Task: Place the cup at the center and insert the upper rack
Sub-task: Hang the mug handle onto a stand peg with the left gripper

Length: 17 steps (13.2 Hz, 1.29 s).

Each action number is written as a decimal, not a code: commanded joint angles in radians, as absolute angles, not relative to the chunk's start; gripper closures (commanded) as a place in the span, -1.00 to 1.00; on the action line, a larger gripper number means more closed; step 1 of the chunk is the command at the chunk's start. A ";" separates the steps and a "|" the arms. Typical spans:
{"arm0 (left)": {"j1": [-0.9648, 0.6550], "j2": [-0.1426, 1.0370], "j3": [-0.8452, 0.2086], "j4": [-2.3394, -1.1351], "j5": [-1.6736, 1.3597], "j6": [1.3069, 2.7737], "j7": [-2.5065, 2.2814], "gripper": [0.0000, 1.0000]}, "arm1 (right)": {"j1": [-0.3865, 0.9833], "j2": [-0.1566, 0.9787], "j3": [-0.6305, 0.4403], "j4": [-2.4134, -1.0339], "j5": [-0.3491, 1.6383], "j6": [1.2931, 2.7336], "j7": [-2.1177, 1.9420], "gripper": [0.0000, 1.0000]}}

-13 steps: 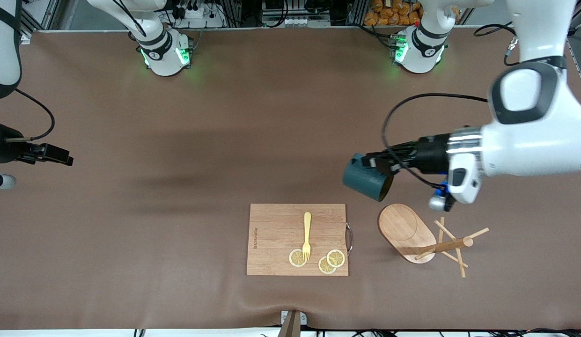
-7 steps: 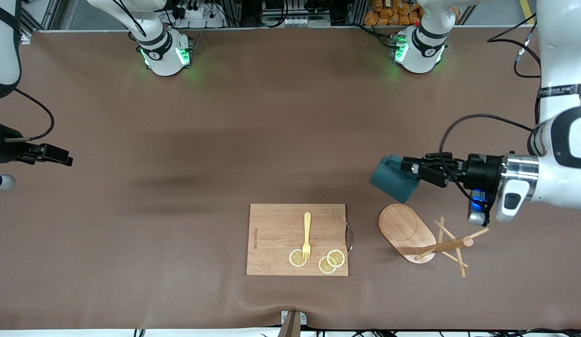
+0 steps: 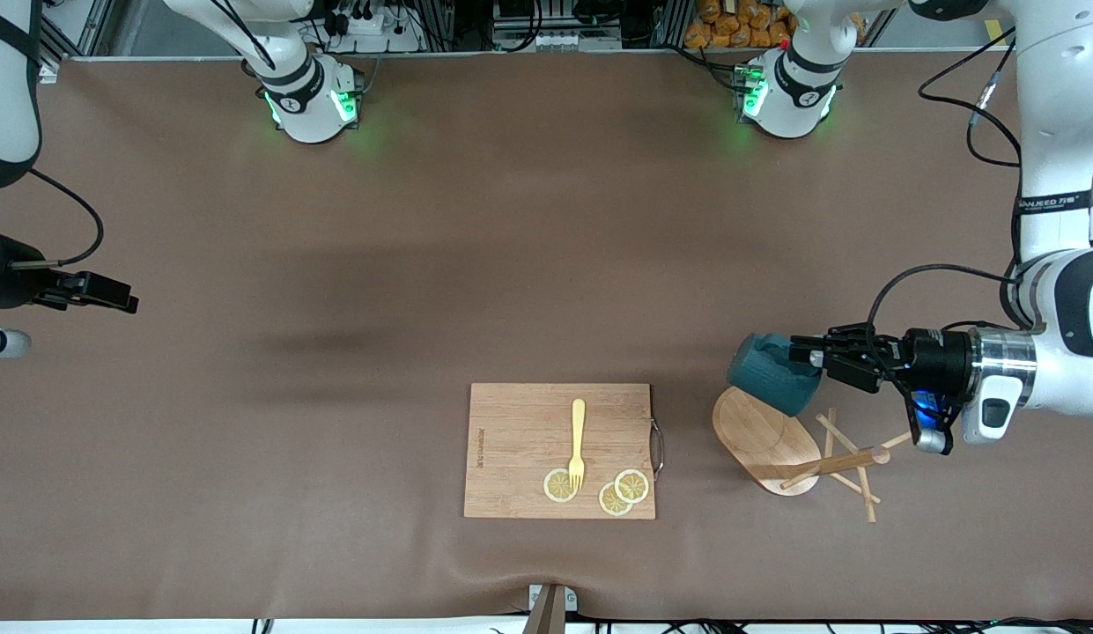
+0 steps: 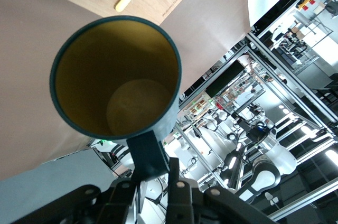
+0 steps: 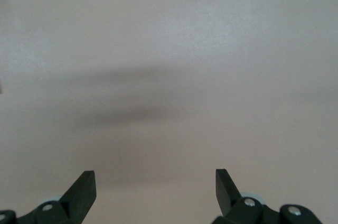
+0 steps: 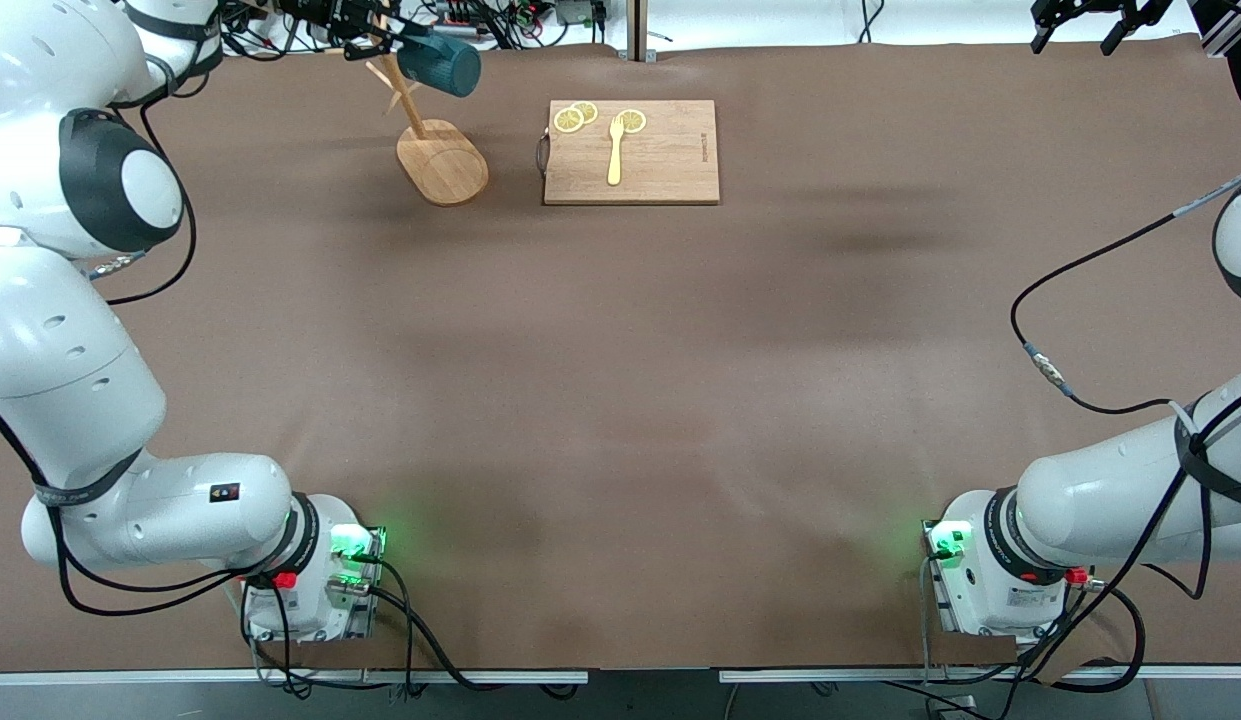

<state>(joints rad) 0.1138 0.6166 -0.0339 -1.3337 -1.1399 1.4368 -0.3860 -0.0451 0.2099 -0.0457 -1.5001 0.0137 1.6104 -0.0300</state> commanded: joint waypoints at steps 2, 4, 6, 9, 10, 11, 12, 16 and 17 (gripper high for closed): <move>0.118 0.629 -0.012 -1.315 -1.164 1.427 -0.326 1.00 | -0.057 0.222 -0.037 -1.476 0.011 1.605 -0.029 -1.00; 0.121 0.635 -0.005 -1.313 -1.169 1.431 -0.311 1.00 | -0.055 0.222 -0.037 -1.471 0.011 1.603 -0.029 -1.00; 0.126 0.635 0.012 -1.313 -1.169 1.431 -0.308 1.00 | -0.055 0.224 -0.037 -1.470 0.011 1.603 -0.029 -1.00; 0.138 0.638 0.021 -1.315 -1.172 1.431 -0.304 1.00 | -0.055 0.224 -0.037 -1.470 0.011 1.603 -0.029 -1.00; 0.146 0.643 0.021 -1.315 -1.178 1.431 -0.293 1.00 | -0.057 0.224 -0.037 -1.470 0.011 1.603 -0.029 -1.00; 0.149 0.653 0.023 -1.316 -1.204 1.430 -0.278 1.00 | -0.055 0.224 -0.037 -1.470 0.011 1.603 -0.029 -1.00; 0.155 0.661 0.031 -1.318 -1.227 1.430 -0.264 1.00 | -0.055 0.224 -0.037 -1.470 0.011 1.603 -0.029 -1.00; 0.158 0.687 0.038 -1.319 -1.302 1.428 -0.238 1.00 | -0.055 0.224 -0.037 -1.470 0.011 1.603 -0.029 -1.00; 0.161 0.695 0.038 -1.319 -1.322 1.427 -0.238 1.00 | -0.055 0.224 -0.037 -1.470 0.011 1.603 -0.029 -1.00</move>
<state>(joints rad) 0.1578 0.6813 0.0339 -1.3320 -1.2748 1.4388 -0.2529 -0.0451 0.2126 -0.0457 -1.4950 0.0137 1.6116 -0.0300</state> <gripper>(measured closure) 0.806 0.000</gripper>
